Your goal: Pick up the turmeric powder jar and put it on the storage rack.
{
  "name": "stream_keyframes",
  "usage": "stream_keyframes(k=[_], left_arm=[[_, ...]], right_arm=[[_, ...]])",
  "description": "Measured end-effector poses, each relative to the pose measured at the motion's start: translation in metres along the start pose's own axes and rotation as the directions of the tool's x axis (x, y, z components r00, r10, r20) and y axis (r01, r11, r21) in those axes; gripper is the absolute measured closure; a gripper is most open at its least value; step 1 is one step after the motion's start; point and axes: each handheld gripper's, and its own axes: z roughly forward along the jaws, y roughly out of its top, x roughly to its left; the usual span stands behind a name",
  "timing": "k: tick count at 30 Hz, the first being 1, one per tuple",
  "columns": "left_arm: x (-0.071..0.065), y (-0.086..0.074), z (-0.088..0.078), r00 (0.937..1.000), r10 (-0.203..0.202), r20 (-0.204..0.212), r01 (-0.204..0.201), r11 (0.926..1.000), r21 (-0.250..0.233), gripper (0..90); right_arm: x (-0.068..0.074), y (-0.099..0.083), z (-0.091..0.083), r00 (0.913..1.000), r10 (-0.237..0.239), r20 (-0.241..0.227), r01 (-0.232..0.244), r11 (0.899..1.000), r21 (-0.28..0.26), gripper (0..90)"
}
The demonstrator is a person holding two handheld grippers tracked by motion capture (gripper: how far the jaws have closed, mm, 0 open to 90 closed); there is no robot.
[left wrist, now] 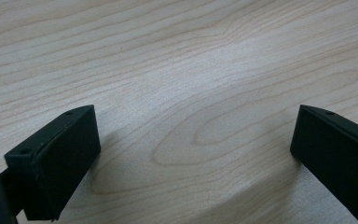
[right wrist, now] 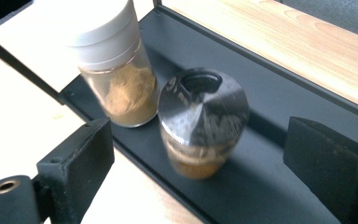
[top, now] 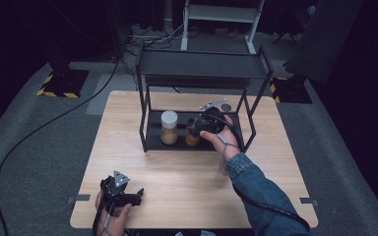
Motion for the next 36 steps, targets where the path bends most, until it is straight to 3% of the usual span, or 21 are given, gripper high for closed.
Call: stream_keyframes(k=[10,18,24,36], left_arm=[[0.0,0.0,0.0,1.0,-0.001,0.0,0.001,1.0,0.0,1.2],[0.0,0.0,0.0,1.0,0.0,-0.001,0.0,1.0,0.0,1.2],[0.0,0.0,0.0,1.0,-0.002,-0.001,0.002,1.0,0.001,1.1],[0.0,0.0,0.0,1.0,-0.002,-0.001,0.002,1.0,0.001,1.0]], right_arm=[[-0.007,-0.014,-0.038,1.0,0.002,0.002,-0.002,1.0,0.026,8.0],[-0.015,-0.038,-0.065,0.9999,0.015,0.008,-0.015,1.0,0.006,7.6],[-0.021,-0.054,-0.078,0.9996,0.026,0.01,-0.027,1.0,0.004,7.6],[-0.019,-0.084,-0.089,0.9998,0.019,-0.002,-0.019,1.0,0.006,7.6]])
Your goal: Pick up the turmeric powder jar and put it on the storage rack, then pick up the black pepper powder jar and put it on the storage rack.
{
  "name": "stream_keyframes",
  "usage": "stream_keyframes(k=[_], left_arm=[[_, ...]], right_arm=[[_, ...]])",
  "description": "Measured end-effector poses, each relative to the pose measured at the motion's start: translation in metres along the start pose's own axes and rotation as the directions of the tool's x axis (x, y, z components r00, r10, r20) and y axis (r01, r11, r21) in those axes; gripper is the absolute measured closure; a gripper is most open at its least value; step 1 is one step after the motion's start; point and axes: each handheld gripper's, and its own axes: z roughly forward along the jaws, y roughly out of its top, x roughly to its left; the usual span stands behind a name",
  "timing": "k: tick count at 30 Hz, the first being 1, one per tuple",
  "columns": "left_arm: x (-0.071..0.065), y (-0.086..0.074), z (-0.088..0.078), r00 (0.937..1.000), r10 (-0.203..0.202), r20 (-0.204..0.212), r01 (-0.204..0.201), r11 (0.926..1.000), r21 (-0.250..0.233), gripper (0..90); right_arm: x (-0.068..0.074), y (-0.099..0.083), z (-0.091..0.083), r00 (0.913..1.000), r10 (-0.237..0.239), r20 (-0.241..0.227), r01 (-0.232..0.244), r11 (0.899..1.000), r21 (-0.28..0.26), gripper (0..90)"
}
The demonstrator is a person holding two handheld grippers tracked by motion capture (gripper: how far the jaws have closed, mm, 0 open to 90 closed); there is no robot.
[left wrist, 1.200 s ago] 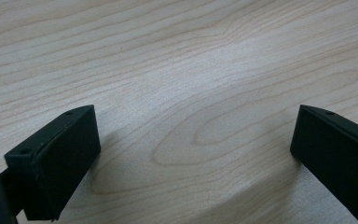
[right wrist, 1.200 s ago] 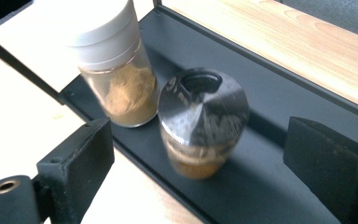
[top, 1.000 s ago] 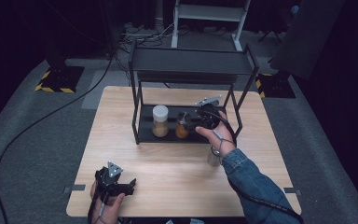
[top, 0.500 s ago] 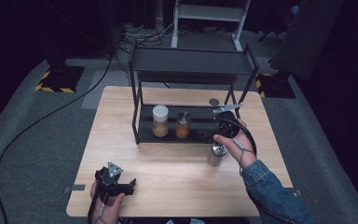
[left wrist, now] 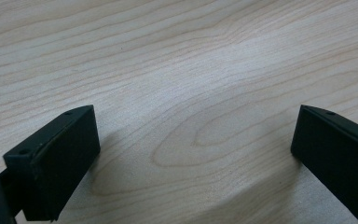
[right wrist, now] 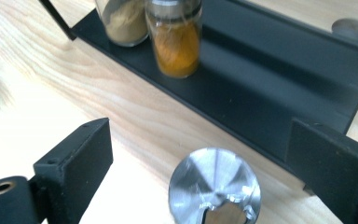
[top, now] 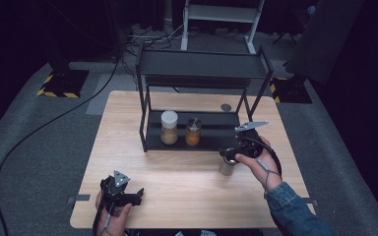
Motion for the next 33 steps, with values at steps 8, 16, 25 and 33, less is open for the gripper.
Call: stream_keyframes(k=[8,16,25,33], left_arm=[[0.0,0.0,0.0,1.0,0.0,0.0,0.0,1.0,0.0,1.0],[0.0,0.0,0.0,1.0,-0.001,0.0,0.001,1.0,0.0,1.0],[0.0,0.0,0.0,1.0,-0.001,0.0,0.001,1.0,-0.001,1.0],[0.0,0.0,0.0,1.0,-0.001,0.0,0.001,1.0,0.0,1.0]], right_arm=[[0.001,-0.016,0.004,1.0,-0.006,0.007,0.006,1.0,0.001,7.6],[-0.002,-0.031,0.021,0.9999,-0.004,0.014,0.003,0.999,0.035,7.6],[-0.006,-0.041,0.035,1.0,0.002,-0.003,-0.002,0.998,0.059,8.1],[-0.001,-0.042,0.048,0.9981,-0.059,0.02,0.057,0.994,0.092,17.7]])
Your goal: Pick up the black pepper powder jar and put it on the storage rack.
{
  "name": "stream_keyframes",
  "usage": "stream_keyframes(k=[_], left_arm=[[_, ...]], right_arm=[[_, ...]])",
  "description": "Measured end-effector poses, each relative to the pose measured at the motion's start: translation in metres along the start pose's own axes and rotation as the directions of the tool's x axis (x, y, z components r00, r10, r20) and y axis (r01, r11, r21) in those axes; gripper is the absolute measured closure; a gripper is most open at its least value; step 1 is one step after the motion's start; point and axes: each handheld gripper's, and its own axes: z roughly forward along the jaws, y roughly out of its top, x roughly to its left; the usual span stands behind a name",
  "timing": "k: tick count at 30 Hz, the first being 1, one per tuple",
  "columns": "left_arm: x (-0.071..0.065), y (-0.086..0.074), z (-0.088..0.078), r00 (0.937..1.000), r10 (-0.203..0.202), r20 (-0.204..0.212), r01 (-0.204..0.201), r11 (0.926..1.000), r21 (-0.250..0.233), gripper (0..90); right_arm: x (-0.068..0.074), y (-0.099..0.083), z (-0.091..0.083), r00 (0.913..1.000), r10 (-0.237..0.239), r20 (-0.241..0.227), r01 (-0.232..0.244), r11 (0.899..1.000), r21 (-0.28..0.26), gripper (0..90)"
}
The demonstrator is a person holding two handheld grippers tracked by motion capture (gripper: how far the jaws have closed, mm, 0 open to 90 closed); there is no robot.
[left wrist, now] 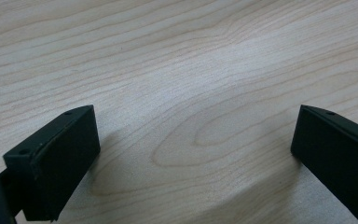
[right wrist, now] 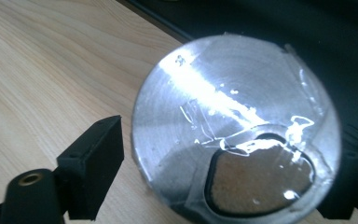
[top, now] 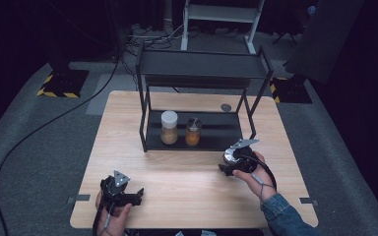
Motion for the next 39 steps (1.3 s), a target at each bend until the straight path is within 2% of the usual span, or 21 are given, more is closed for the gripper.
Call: stream_keyframes(k=[7,13,20,25,39], left_arm=[[0.0,0.0,0.0,1.0,0.001,0.0,-0.001,1.0,0.001,1.0],[0.0,0.0,0.0,1.0,0.0,0.0,0.0,1.0,0.0,1.0],[0.0,0.0,0.0,1.0,0.0,0.0,0.0,1.0,0.0,1.0],[0.0,0.0,0.0,1.0,0.0,0.0,0.0,1.0,0.0,1.0],[0.0,0.0,0.0,1.0,0.001,0.0,-0.001,1.0,0.0,1.0]], right_arm=[[0.003,-0.003,0.006,0.9987,-0.04,0.031,0.04,0.999,0.006,29.5],[-0.002,-0.004,0.005,0.9995,-0.029,0.013,0.029,1.0,-0.003,30.7],[0.0,0.0,0.004,0.9996,-0.028,0.011,0.027,1.0,0.007,30.9],[-0.003,0.006,-0.002,0.9999,-0.015,0.001,0.015,1.0,0.005,30.9],[-0.006,0.029,-0.028,0.9994,-0.024,0.026,0.024,1.0,-0.003,30.9]])
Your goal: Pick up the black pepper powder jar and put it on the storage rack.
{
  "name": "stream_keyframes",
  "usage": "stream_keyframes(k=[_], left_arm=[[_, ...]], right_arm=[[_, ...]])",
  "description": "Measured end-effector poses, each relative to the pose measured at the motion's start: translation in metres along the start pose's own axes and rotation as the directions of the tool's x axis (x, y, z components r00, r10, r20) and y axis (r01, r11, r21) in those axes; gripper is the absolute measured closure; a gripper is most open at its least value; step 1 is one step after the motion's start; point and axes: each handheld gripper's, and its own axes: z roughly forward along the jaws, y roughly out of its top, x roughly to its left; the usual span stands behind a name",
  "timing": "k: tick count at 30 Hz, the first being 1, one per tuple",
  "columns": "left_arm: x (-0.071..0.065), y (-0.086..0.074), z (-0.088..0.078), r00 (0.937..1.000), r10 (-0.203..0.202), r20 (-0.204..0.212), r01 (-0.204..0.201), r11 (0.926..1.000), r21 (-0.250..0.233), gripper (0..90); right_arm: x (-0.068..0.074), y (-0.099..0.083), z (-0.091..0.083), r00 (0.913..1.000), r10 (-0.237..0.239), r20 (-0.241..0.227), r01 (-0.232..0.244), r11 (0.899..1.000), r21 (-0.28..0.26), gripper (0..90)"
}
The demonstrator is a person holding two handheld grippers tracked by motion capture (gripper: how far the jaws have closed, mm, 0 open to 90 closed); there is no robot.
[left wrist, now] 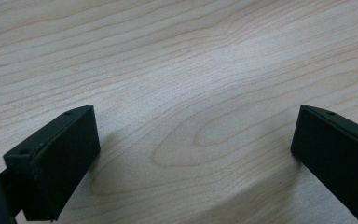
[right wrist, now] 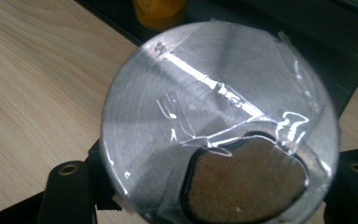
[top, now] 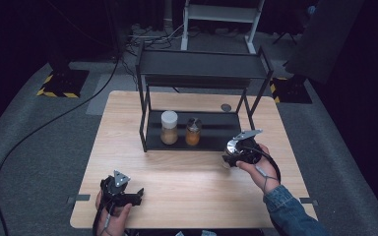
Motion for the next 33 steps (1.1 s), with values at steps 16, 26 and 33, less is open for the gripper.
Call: stream_keyframes(k=[16,26,33], left_arm=[[0.0,0.0,0.0,1.0,0.0,-0.001,0.0,1.0,-0.001,1.0],[0.0,0.0,0.0,1.0,0.0,-0.001,0.0,1.0,-0.001,1.0],[0.0,0.0,0.0,1.0,0.0,-0.001,0.0,1.0,-0.001,1.0]], right_arm=[[-0.012,0.026,-0.014,0.9999,0.012,0.011,-0.012,1.0,-0.022,30.9],[-0.016,0.044,-0.013,0.9999,0.011,0.011,-0.011,0.999,-0.036,30.9],[-0.019,0.058,-0.007,0.9999,0.004,0.01,-0.004,0.999,-0.047,30.9]])
